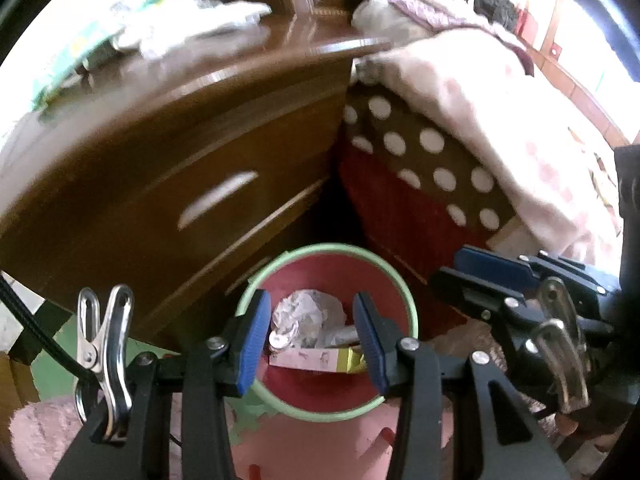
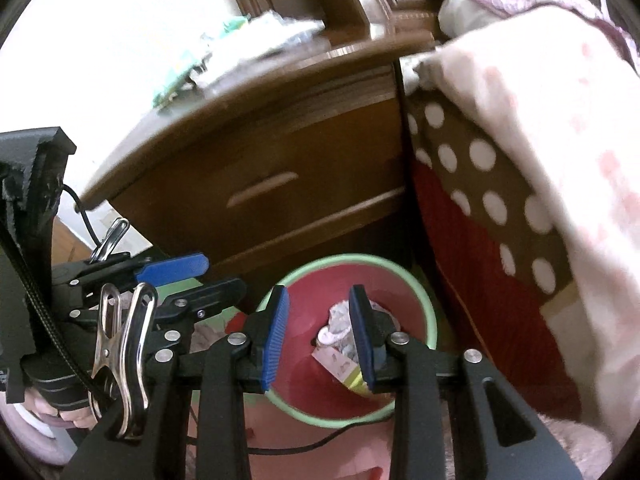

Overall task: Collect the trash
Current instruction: 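Raise both open tools from the bucket back toward the nightstand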

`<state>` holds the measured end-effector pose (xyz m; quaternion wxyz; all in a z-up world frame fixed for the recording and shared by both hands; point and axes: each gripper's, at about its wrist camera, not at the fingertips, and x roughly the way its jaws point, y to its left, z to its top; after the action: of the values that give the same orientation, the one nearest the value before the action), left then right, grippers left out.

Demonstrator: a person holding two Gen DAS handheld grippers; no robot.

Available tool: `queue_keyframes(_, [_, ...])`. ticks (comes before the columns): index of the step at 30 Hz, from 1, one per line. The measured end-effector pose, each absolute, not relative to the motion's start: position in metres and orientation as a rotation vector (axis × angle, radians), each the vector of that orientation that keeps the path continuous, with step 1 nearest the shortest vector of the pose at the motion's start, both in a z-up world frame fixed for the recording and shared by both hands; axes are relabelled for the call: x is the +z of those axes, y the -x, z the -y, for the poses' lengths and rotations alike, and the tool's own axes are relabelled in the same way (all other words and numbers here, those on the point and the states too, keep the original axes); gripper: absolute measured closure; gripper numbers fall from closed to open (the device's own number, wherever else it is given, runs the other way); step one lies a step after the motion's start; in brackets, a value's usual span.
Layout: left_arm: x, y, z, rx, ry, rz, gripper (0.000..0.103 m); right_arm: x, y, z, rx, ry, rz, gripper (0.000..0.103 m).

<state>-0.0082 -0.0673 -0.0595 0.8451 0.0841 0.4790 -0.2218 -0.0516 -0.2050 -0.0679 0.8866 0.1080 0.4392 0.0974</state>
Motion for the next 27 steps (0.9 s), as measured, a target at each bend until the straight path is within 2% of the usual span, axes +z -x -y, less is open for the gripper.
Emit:
queue_keyframes(15, [0.003, -0.024, 0.045, -0.415, -0.108, -0.902, 0.058, -0.012, 0.030, 0.202, 0.250, -0.198, -0.801, 0.071])
queue_keyframes(27, [0.040, -0.079, 0.031, -0.372, -0.019, -0.831, 0.058, 0.018, -0.013, 0.194, 0.270, -0.148, -0.754, 0.071])
